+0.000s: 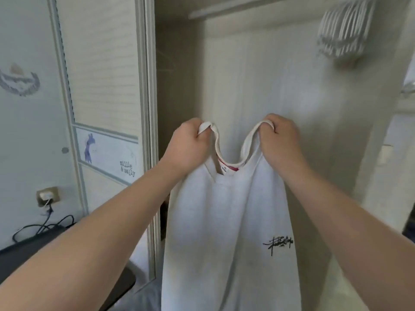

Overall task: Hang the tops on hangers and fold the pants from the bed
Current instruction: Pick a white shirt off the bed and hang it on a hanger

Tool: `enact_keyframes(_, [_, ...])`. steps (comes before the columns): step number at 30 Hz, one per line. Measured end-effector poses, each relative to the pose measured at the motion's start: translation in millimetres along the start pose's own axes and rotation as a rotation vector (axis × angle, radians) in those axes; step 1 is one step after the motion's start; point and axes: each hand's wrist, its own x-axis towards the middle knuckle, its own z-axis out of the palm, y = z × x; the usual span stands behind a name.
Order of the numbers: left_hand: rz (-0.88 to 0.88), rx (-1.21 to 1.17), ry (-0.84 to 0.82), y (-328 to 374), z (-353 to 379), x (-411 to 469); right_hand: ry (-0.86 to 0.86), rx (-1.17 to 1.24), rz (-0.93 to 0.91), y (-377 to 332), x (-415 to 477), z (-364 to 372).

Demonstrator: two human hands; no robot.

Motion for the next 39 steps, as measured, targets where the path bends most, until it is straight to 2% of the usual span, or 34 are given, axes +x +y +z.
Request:
enact_keyframes(5, [0.147, -0.066, 0.015, 9, -19, 117, 0.151, -0.086, -0.053, -26, 103, 25])
enact_keyframes(11, [0.208, -0.128, 0.021, 15, -25, 234, 0.258, -0.250, -0.084, -39, 205, 34])
enact_keyframes(14, [0.208, -0.108, 0.042, 18, -22, 281, 0.248, -0.442, -0.068, -36, 252, 31])
enact_keyframes(17, [0.214, -0.064, 0.057, 23, -15, 320, 0.228, -0.504, -0.014, -26, 293, 25])
enact_keyframes(23, [0.303, 0.018, 0.106, 56, 9, 368, 0.193, -0.777, 0.084, -5, 337, 6])
enact_keyframes(26, [0.301, 0.069, 0.128, 74, 29, 388, 0.059, -0.904, 0.131, 9, 348, -5])
enact_keyframes(29, [0.301, 0.143, 0.130, 84, 53, 400, -0.041, -0.902, 0.008, 16, 355, -19])
enact_keyframes(30, [0.313, 0.163, 0.124, 86, 61, 403, 0.001, -0.968, -0.103, 18, 357, -24])
enact_keyframes(32, [0.342, 0.178, 0.102, 88, 78, 408, 0.179, -1.268, -0.319, 23, 360, -34])
enact_keyframes(33, [0.347, 0.177, 0.091, 88, 85, 409, 0.248, -1.429, -0.343, 26, 361, -39])
enact_keyframes(36, [0.337, 0.165, 0.077, 83, 100, 410, 0.271, -1.693, -0.121, 34, 368, -49])
enact_keyframes(39, [0.328, 0.176, 0.064, 78, 106, 409, 0.311, -1.750, 0.013, 36, 376, -59])
